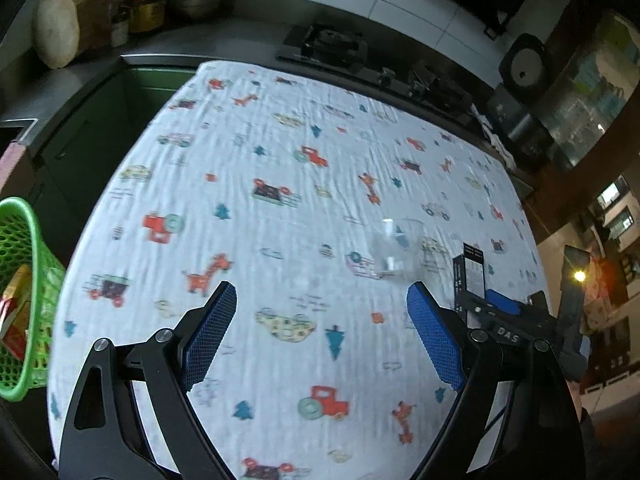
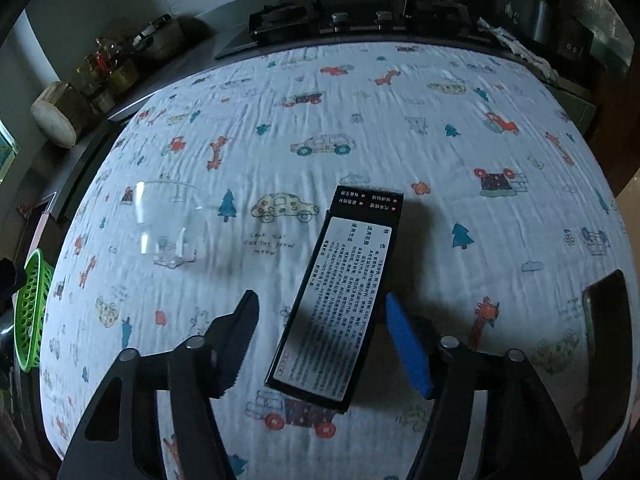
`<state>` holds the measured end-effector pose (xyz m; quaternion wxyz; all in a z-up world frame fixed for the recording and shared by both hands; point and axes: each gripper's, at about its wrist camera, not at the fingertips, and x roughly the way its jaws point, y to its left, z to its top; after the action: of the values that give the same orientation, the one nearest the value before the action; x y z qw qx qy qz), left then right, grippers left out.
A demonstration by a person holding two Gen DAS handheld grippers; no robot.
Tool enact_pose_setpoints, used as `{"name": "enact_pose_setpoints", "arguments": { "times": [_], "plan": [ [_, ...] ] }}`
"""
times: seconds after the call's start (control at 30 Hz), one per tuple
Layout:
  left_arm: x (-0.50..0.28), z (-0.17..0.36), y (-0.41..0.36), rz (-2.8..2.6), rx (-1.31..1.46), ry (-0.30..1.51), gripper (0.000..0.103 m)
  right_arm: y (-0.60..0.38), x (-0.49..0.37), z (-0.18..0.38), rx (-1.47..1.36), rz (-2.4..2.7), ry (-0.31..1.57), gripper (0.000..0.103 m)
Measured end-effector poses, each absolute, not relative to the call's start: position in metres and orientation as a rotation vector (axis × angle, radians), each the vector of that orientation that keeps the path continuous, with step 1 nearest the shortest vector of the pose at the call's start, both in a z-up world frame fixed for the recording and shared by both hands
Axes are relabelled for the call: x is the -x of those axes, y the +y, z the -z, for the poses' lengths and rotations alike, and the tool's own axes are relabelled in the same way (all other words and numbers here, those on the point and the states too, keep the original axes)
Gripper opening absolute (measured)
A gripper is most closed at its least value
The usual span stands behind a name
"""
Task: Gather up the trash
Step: 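Grasp the black-and-white box with the right tool while the left tool grasps the clear cup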
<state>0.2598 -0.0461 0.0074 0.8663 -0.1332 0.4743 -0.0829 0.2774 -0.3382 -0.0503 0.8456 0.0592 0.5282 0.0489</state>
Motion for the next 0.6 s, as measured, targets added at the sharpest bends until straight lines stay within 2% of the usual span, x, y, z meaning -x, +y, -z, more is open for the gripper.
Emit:
{"name": "enact_pose_setpoints", "arguments": {
  "times": [0.2, 0.6],
  "plan": [
    [-0.275, 0.001, -0.075, 0.199, 0.263, 1.008, 0.086, -0.342, -0.279, 0.057, -0.119, -0.118, 1.135, 0.05],
    [-0.307, 0.022, -0.119, 0.232, 0.275, 1.052, 0.086, -0.353, -0.272, 0.056, -0.103, -0.166, 1.135, 0.044]
  ]
}}
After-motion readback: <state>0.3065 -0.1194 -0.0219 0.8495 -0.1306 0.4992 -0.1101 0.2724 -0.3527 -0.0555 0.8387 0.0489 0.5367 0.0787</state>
